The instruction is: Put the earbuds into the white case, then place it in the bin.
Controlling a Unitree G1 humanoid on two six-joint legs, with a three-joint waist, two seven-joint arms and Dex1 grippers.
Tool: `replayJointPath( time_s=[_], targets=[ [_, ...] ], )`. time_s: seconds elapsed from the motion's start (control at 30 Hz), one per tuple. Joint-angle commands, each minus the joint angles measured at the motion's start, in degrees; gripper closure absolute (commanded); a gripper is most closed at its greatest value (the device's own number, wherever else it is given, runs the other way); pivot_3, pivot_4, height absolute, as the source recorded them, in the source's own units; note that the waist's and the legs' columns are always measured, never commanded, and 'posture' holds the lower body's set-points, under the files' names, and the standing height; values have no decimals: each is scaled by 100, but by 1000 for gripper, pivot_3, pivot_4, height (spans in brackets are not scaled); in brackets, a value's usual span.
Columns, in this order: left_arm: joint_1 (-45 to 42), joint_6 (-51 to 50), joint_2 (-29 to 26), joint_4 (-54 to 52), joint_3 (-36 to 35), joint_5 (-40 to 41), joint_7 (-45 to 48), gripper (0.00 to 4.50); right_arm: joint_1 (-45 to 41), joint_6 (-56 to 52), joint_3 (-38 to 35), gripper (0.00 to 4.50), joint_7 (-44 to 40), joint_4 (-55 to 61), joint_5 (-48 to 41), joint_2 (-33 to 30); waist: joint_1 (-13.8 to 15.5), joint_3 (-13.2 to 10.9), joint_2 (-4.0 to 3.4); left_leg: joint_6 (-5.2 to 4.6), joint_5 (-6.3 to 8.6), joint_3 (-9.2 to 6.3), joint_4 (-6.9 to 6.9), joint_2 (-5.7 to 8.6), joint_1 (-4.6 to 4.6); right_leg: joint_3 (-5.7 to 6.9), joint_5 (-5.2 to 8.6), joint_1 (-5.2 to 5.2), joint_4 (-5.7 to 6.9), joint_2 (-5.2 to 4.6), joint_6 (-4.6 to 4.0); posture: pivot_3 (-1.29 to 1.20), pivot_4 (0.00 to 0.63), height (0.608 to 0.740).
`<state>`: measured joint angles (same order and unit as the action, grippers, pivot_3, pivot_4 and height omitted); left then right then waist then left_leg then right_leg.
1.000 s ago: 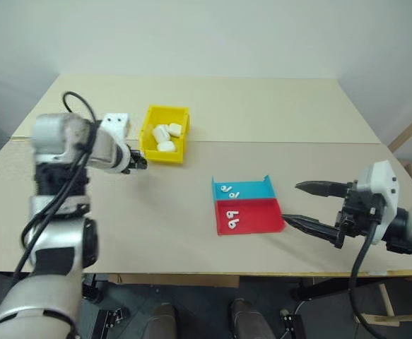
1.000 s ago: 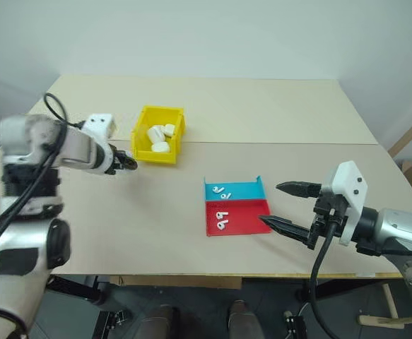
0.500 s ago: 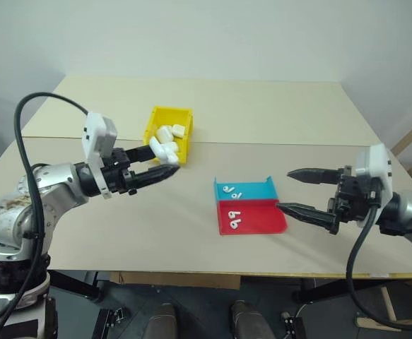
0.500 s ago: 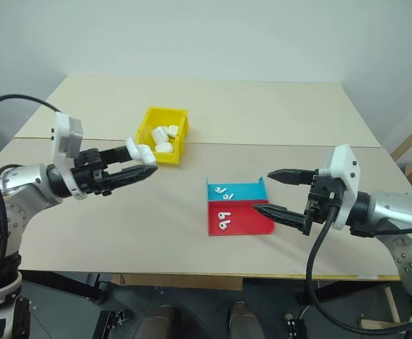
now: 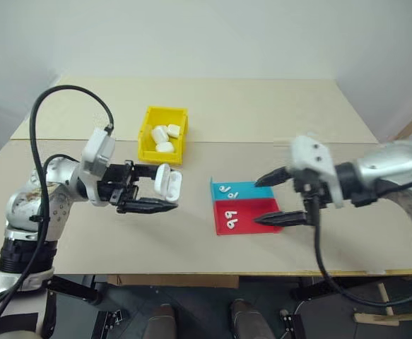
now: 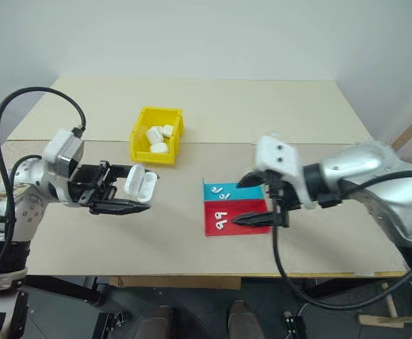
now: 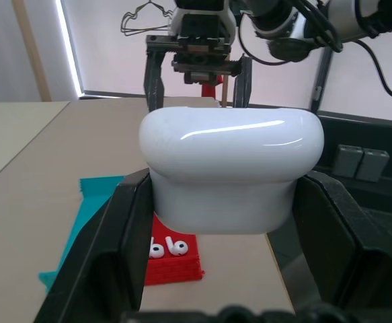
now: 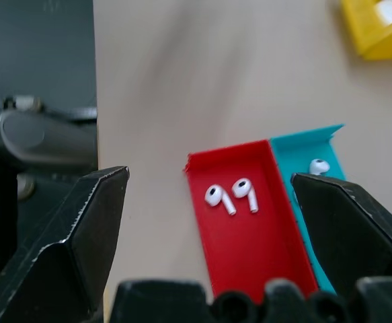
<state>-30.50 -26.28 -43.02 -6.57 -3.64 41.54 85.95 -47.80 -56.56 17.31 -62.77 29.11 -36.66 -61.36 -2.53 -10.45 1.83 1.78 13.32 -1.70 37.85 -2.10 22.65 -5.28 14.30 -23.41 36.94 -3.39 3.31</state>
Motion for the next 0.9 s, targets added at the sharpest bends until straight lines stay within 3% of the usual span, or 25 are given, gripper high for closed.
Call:
replayJointPath(
  time_s=[0.03,0.1,0.17,0.5,0.77,0.9],
  targets=[
    [131,100,13,-369,35,53,61,1715,-441,-100,745,183,-263,112,558,89,3,0,0,0,0,0,2,1,11,0,0,-10,1,-1,0,0,150,740],
    [195,76,4,-445,5,91,40,1715,-651,-104,1140,576,-285,52,867,262,20,1,0,0,0,0,7,1,32,0,-1,-34,9,-2,0,0,150,740],
    [218,60,-26,-434,-31,112,57,1715,-802,49,1595,1252,-297,11,1319,426,13,2,-2,-1,-1,-1,14,2,57,0,-2,-66,20,-2,-1,0,150,740],
    [202,216,-89,-79,-17,-23,328,1715,-1460,1121,3000,1252,-818,-822,3108,1236,1,3,-4,-1,-2,-1,16,1,62,1,-3,-74,24,0,-2,0,150,740],
    [88,-195,-364,-373,-288,296,184,1715,-1480,2080,3143,1252,-1595,-1445,3784,1595,-5,3,-4,-1,-2,-4,16,0,61,4,-3,-74,26,1,-2,0,150,740],
    [409,-426,-504,-928,-554,585,-50,1715,-1487,2282,3055,2158,-1719,-1768,4017,1847,-18,3,-5,-1,-2,-4,16,-1,60,3,-3,-74,28,1,-3,0,150,740]
  ],
)
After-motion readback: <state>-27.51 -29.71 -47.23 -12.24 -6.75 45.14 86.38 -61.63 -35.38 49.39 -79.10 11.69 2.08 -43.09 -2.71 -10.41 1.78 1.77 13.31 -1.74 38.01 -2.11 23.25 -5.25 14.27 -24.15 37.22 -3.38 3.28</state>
